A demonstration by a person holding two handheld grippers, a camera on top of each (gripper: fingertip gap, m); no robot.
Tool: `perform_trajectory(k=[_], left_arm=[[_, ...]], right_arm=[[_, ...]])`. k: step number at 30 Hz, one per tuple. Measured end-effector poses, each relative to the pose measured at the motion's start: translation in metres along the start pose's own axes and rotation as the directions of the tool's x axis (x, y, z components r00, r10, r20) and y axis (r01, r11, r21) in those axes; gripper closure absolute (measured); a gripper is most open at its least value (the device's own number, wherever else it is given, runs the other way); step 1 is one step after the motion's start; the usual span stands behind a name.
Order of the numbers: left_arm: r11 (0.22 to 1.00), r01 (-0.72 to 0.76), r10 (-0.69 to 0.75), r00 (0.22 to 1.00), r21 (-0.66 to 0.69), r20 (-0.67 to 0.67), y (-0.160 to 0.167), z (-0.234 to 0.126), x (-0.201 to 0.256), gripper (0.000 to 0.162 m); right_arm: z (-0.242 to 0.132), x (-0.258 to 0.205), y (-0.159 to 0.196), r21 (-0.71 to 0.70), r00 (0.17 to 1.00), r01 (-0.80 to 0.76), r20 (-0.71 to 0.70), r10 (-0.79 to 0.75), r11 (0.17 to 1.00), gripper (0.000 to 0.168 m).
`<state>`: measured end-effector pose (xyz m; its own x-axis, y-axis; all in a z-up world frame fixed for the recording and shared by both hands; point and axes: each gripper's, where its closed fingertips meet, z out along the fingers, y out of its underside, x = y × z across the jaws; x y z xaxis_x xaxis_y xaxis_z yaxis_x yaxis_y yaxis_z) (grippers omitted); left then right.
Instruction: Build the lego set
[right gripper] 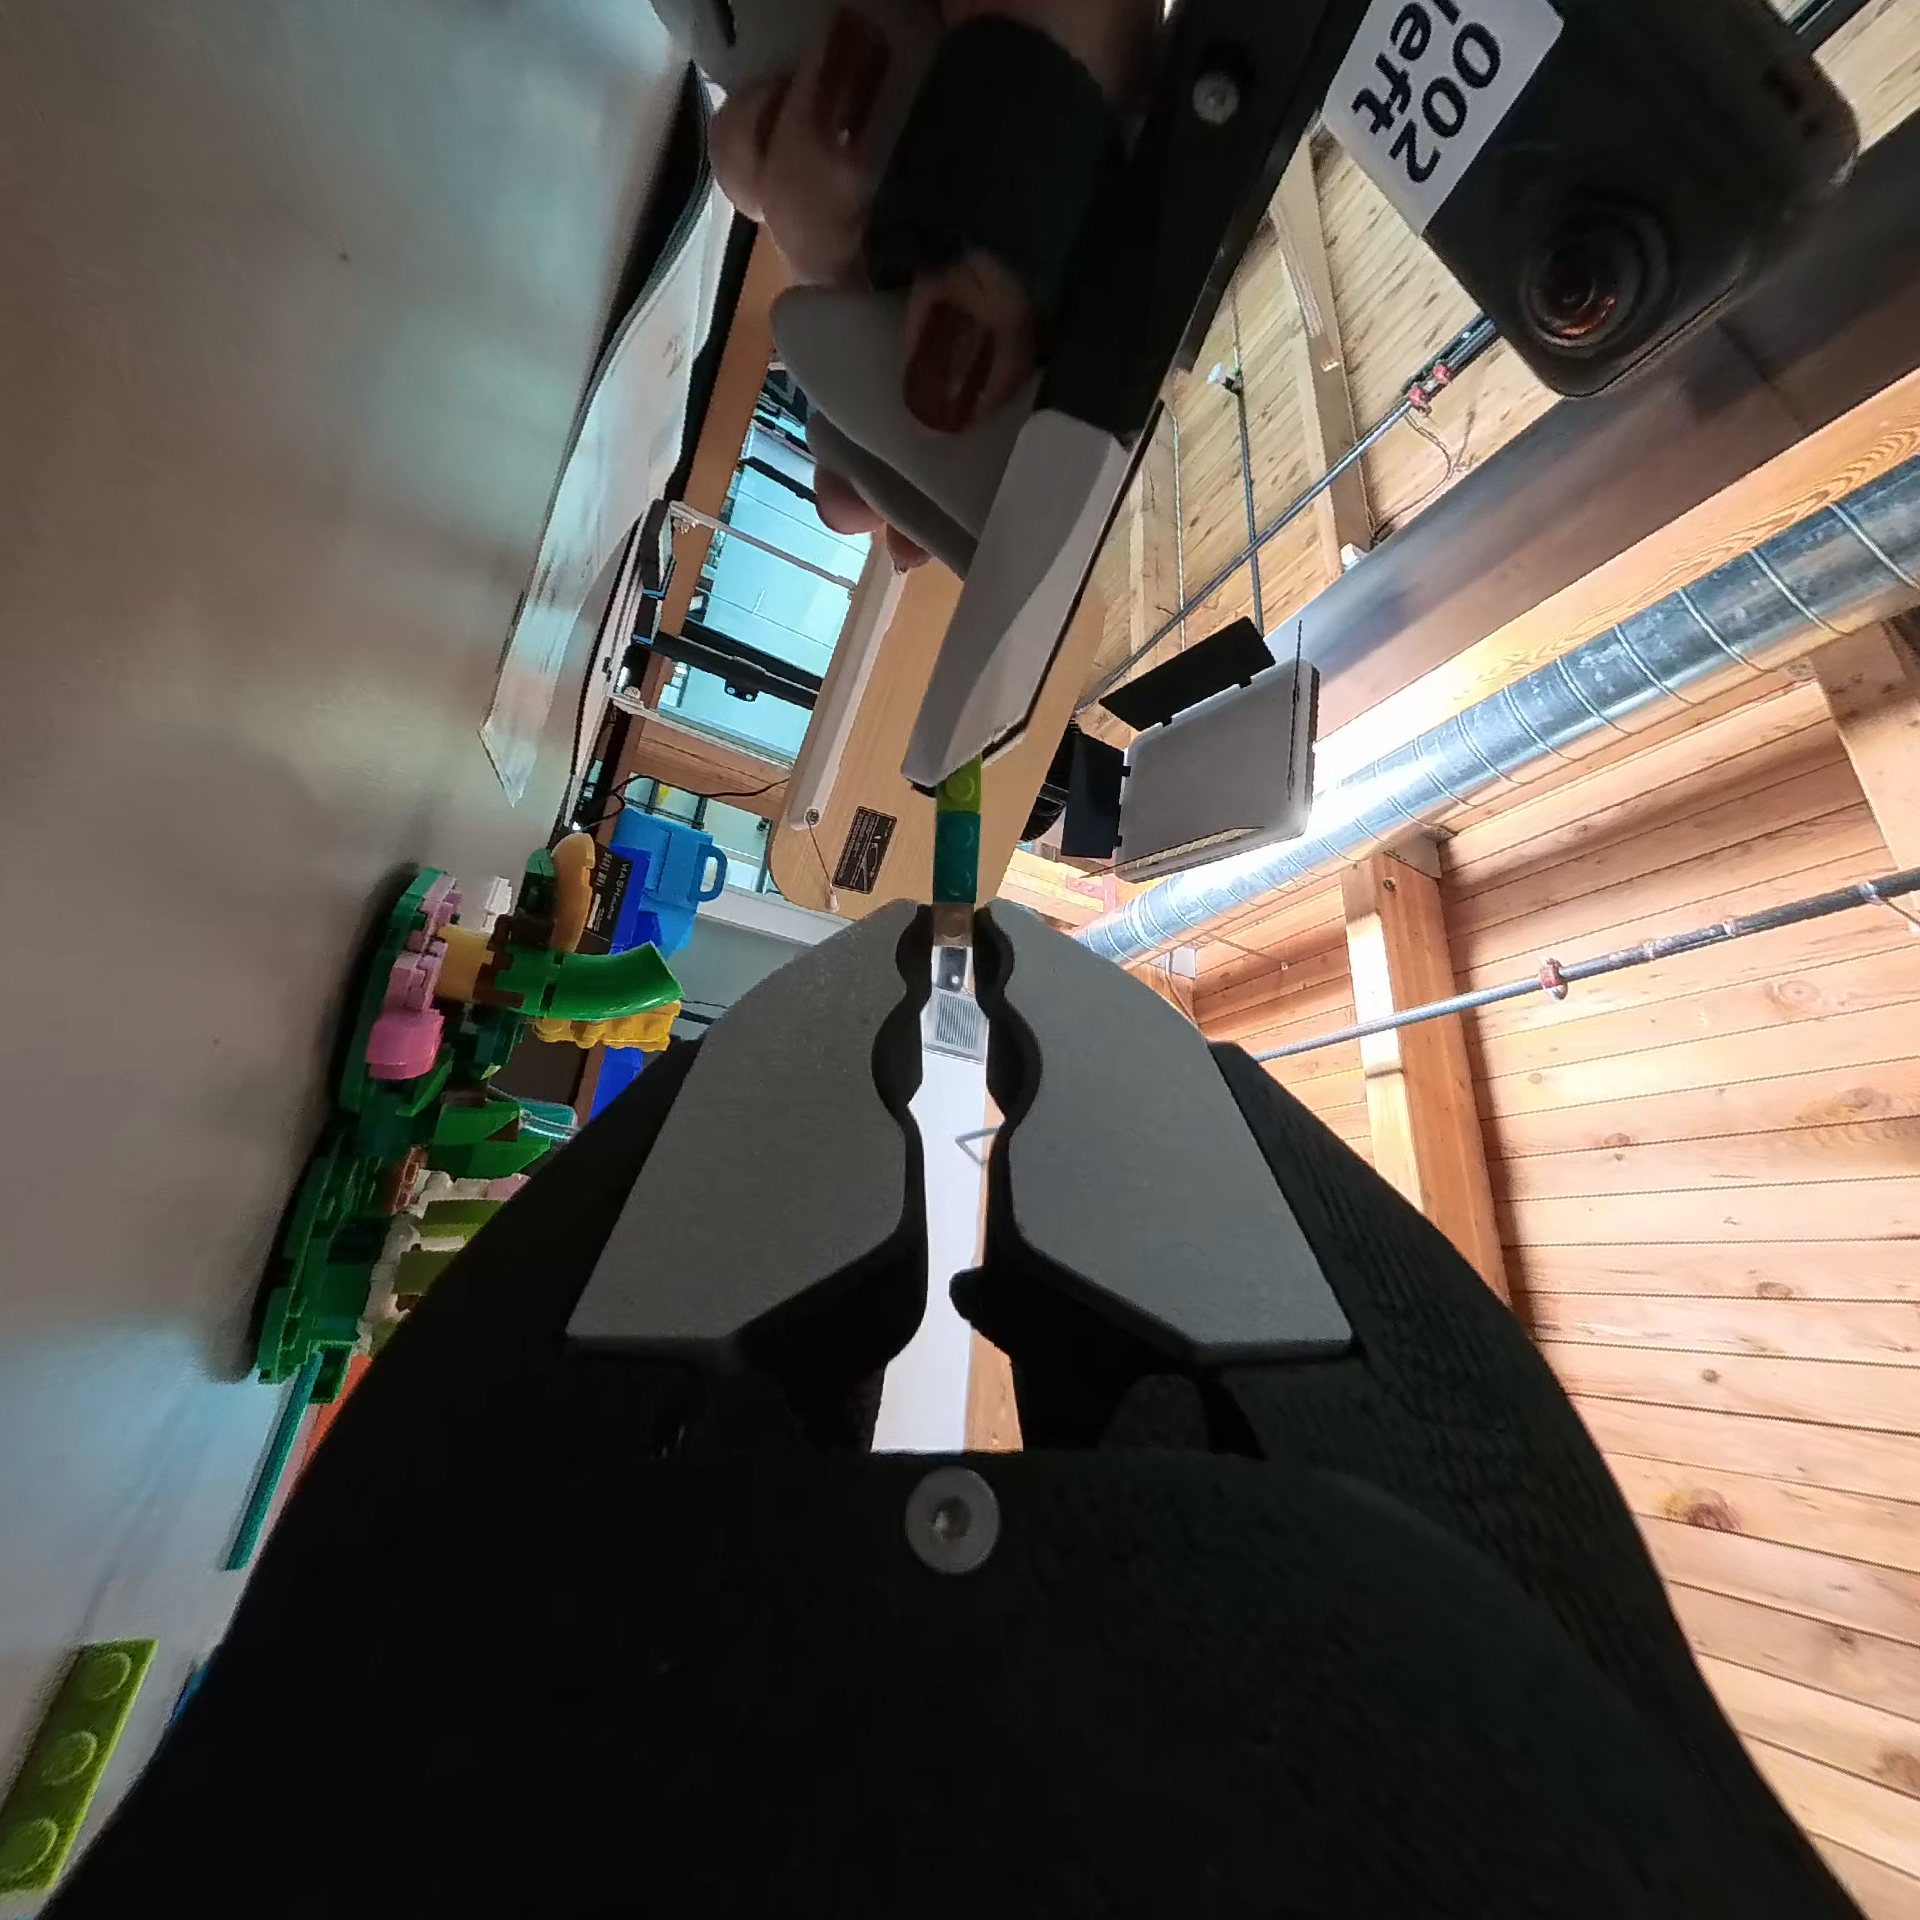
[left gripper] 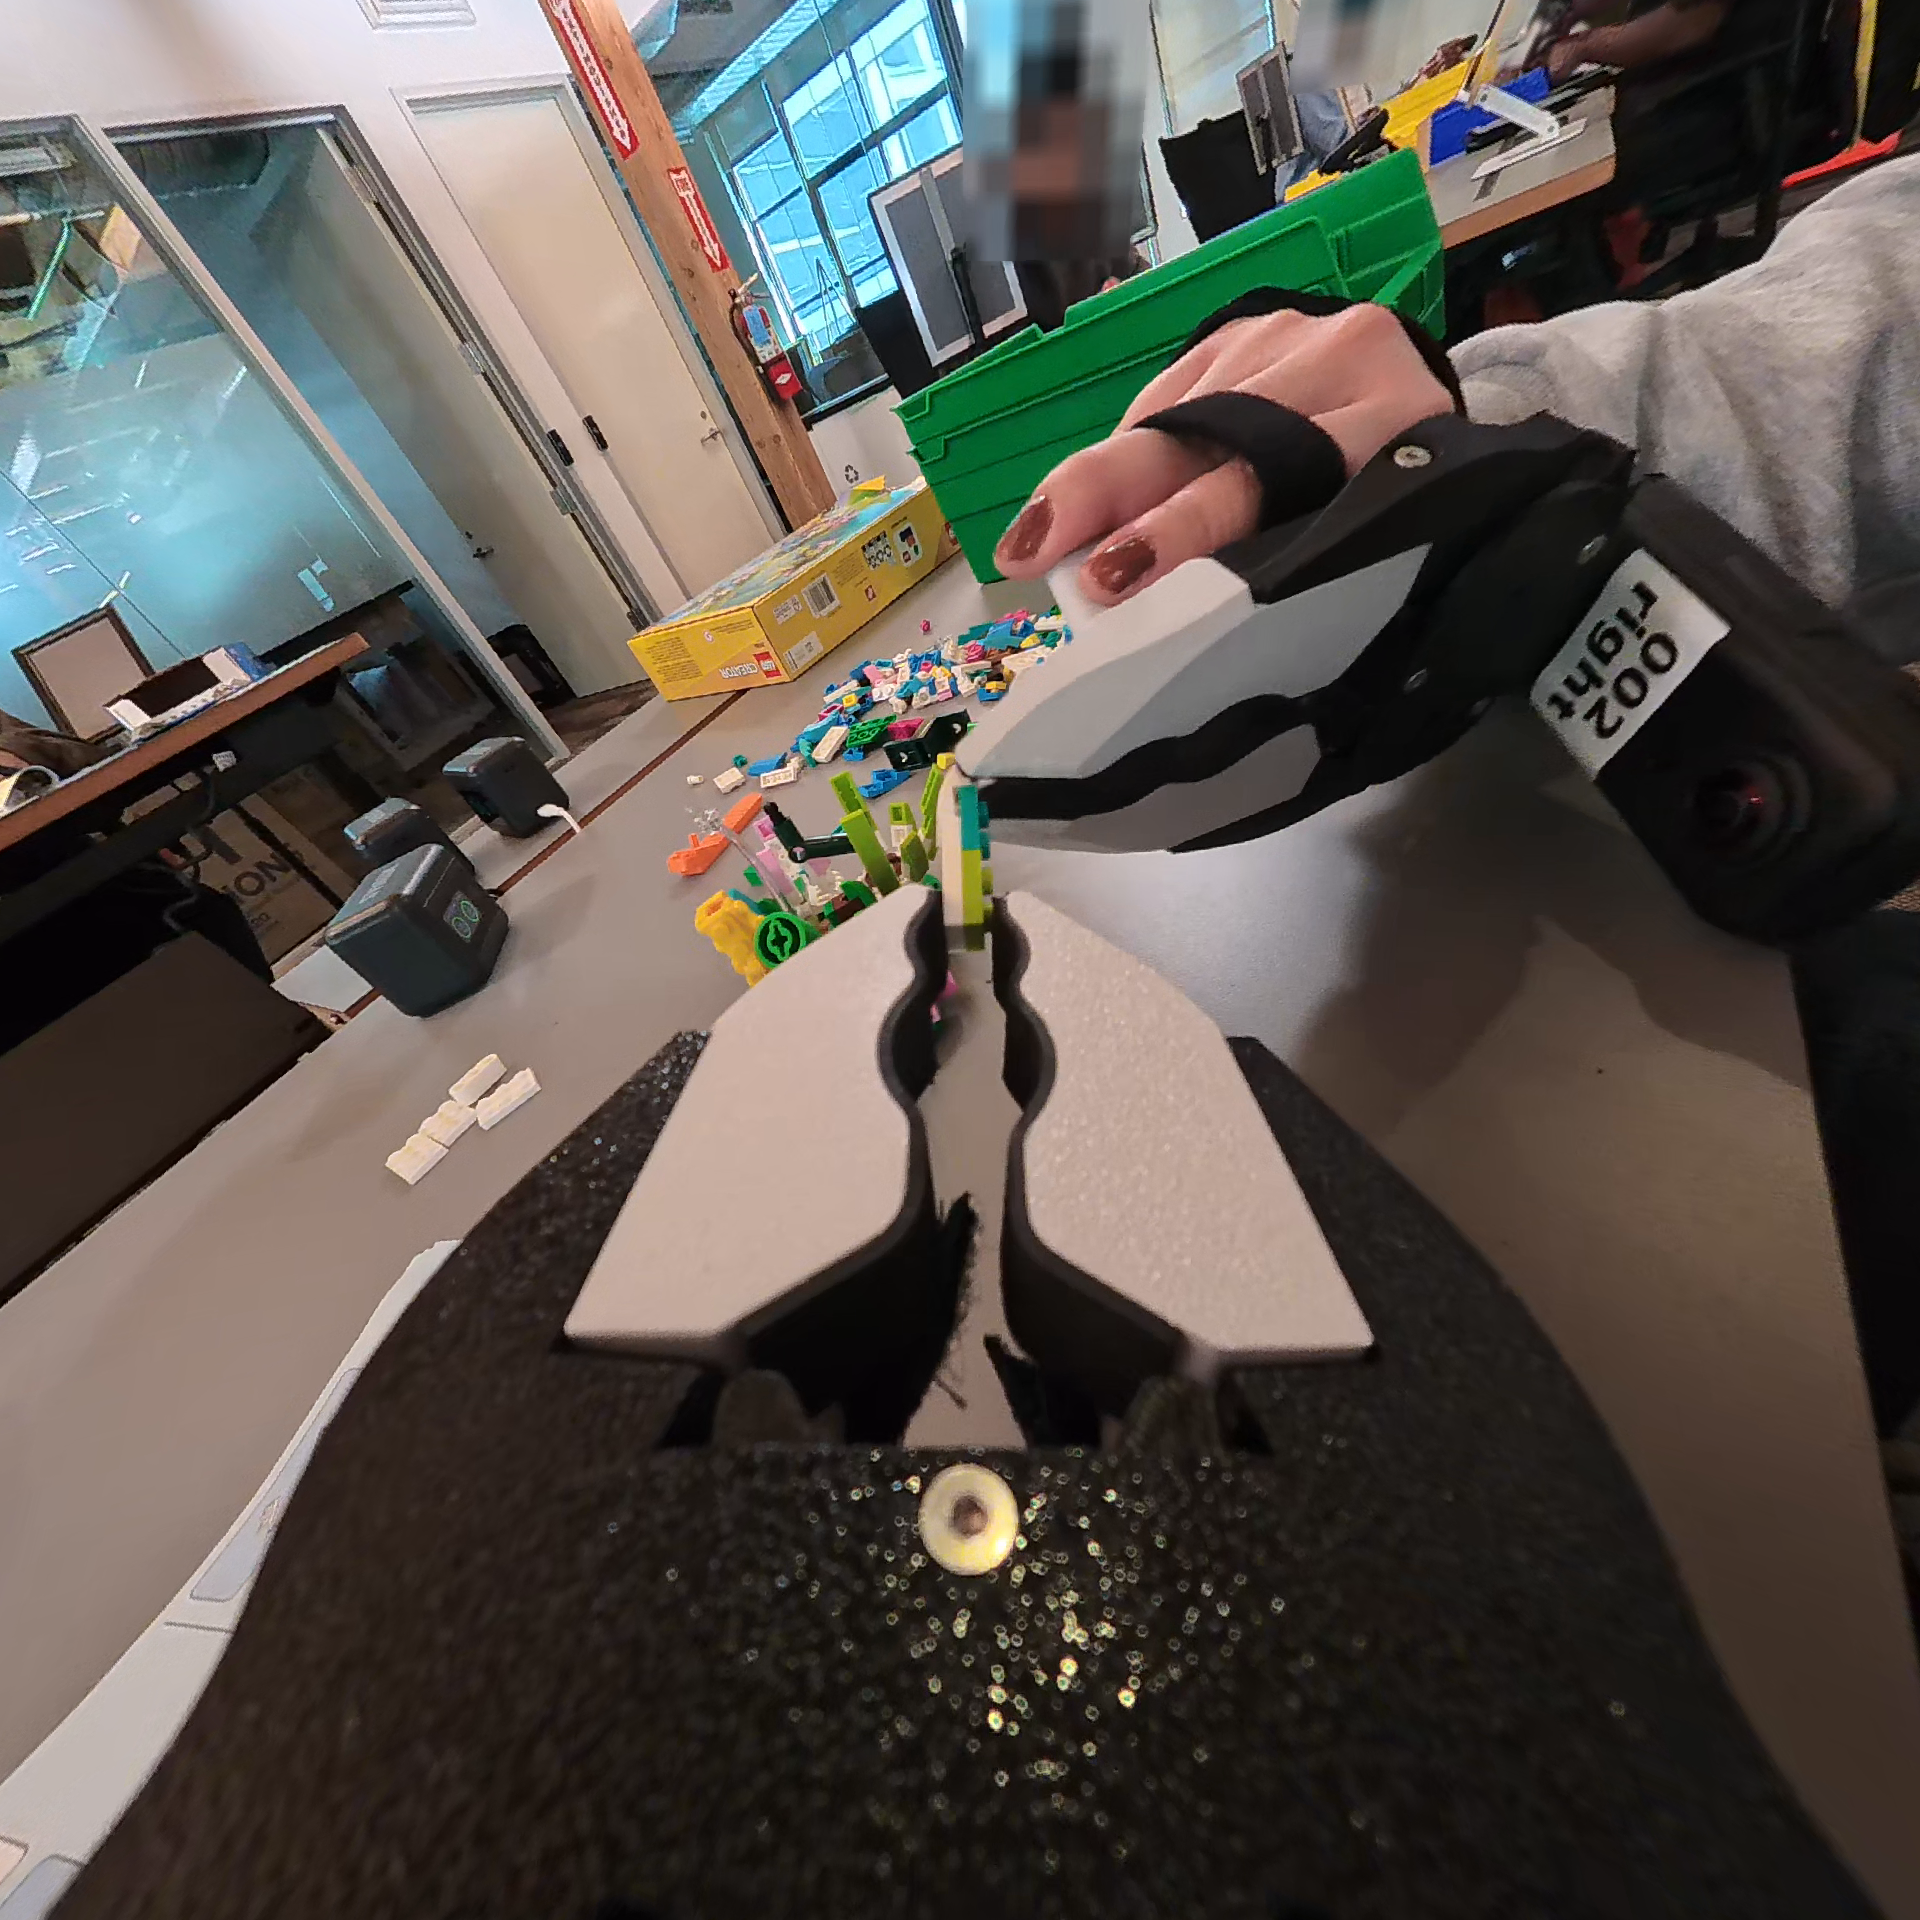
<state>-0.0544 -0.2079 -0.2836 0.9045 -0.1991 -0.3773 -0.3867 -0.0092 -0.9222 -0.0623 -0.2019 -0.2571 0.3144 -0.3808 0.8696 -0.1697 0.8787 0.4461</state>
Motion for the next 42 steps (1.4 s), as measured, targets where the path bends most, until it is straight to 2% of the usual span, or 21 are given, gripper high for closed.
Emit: perform_trajectory(k=[11, 24, 31, 36, 42], left_arm=[[1.000, -0.019, 0.020, 0.999, 0.010, -0.026, 0.000, -0.001, 0.003, 0.154], [0.993, -0.089, 0.095, 0.993, 0.079, -0.076, -0.007, -0.007, 0.009, 0.154], [0.970, -0.193, 0.206, 0.975, 0.145, -0.077, -0.016, -0.013, 0.016, 0.154], [0.953, -0.242, 0.254, 0.966, 0.183, -0.046, -0.025, -0.017, 0.017, 0.154], [0.888, -0.414, 0.414, 0.909, 0.199, 0.042, -0.044, -0.025, 0.016, 0.154]], right_arm=[[-0.004, 0.000, -0.003, 0.030, 1.000, -0.006, 0.018, 0.005, 1.000, 0.163], [-0.009, 0.009, -0.011, 0.113, 0.994, 0.107, 0.009, -0.109, 0.988, 0.163], [-0.016, 0.020, -0.019, 0.224, 0.975, 0.220, -0.009, -0.223, 0.949, 0.163], [-0.018, 0.028, -0.021, 0.247, 0.955, 0.296, -0.052, -0.293, 0.923, 0.163], [-0.018, 0.047, -0.021, 0.255, 0.938, 0.348, -0.105, -0.332, 0.902, 0.163]])
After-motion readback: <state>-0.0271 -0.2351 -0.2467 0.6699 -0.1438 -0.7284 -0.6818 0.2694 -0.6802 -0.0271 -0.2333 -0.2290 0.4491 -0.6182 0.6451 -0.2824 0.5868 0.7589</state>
